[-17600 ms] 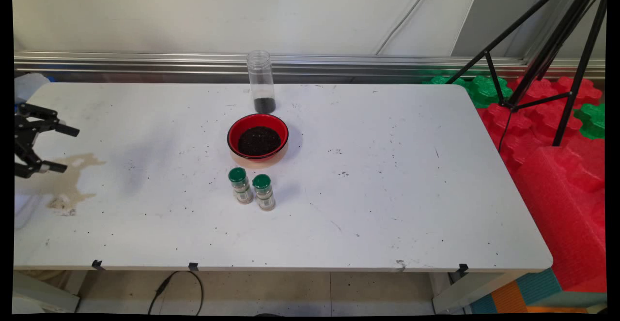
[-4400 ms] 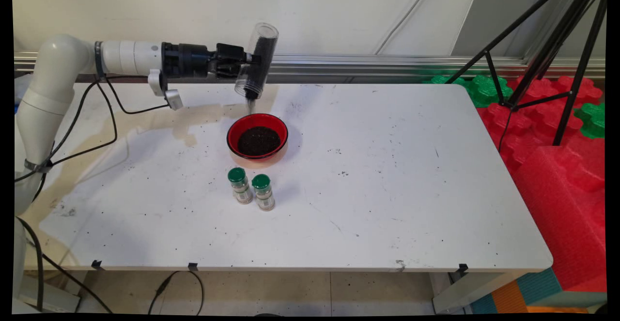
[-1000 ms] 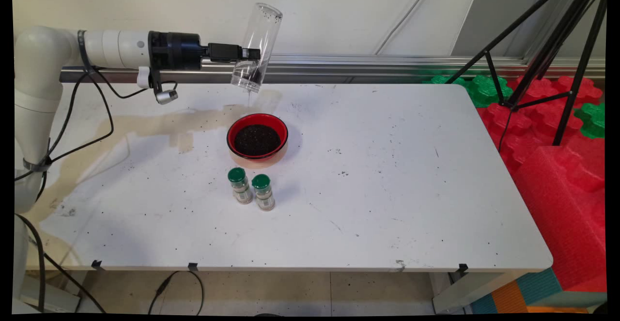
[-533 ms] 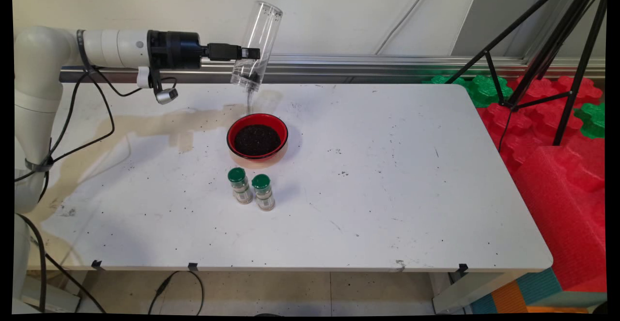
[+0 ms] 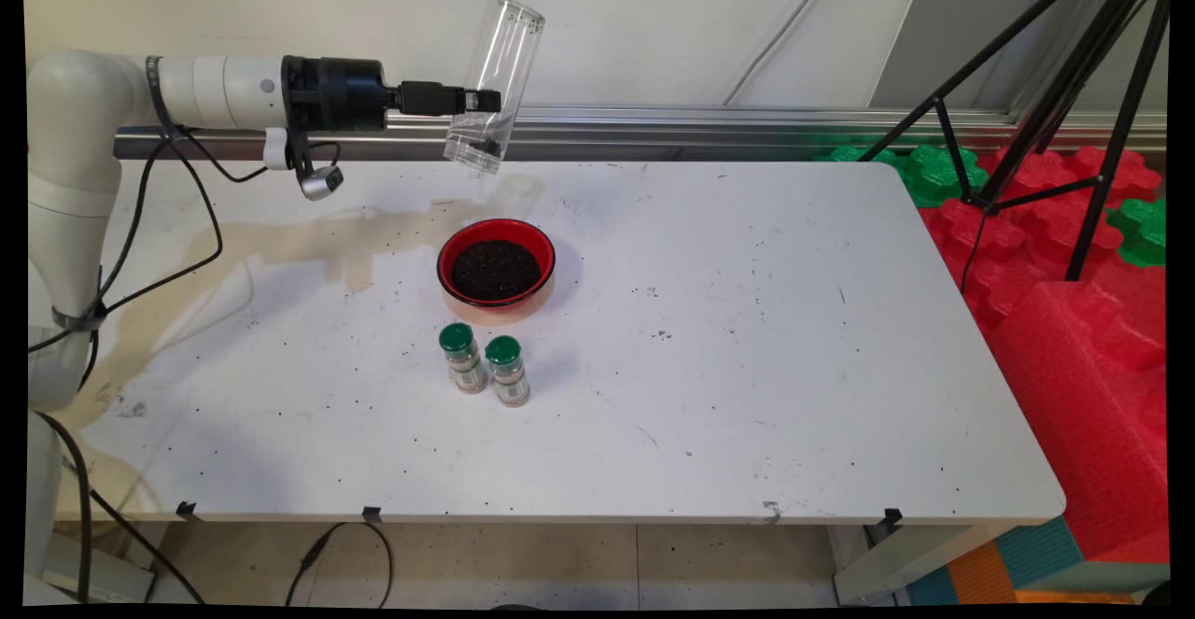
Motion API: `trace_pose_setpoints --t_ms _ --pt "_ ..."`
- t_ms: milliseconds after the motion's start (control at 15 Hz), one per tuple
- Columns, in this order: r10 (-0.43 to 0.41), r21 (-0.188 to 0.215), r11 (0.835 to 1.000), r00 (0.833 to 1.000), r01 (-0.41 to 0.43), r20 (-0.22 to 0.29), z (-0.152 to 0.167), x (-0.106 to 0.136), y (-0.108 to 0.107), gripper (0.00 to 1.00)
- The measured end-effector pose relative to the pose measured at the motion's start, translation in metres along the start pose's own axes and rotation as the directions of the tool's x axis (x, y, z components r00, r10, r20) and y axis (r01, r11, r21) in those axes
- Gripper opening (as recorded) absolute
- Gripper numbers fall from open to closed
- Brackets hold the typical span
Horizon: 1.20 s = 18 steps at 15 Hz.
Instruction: Pour the black seasoning powder in the red bowl
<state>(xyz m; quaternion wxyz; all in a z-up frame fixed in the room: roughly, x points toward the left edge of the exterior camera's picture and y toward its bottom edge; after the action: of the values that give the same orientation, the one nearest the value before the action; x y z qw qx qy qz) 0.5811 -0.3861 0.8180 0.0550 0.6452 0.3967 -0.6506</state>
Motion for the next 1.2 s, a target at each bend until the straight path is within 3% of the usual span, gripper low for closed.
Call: trace_pose_setpoints --t_ms 467,1200 --pt "0.019 0.003 1.0 1.0 -0.019 0.004 -0.0006 -0.0003 -0.0006 0.0" --pt "-0.055 -0.009 0.998 0.998 0.055 -0.006 -0.0023 0.0011 0.0022 0.0"
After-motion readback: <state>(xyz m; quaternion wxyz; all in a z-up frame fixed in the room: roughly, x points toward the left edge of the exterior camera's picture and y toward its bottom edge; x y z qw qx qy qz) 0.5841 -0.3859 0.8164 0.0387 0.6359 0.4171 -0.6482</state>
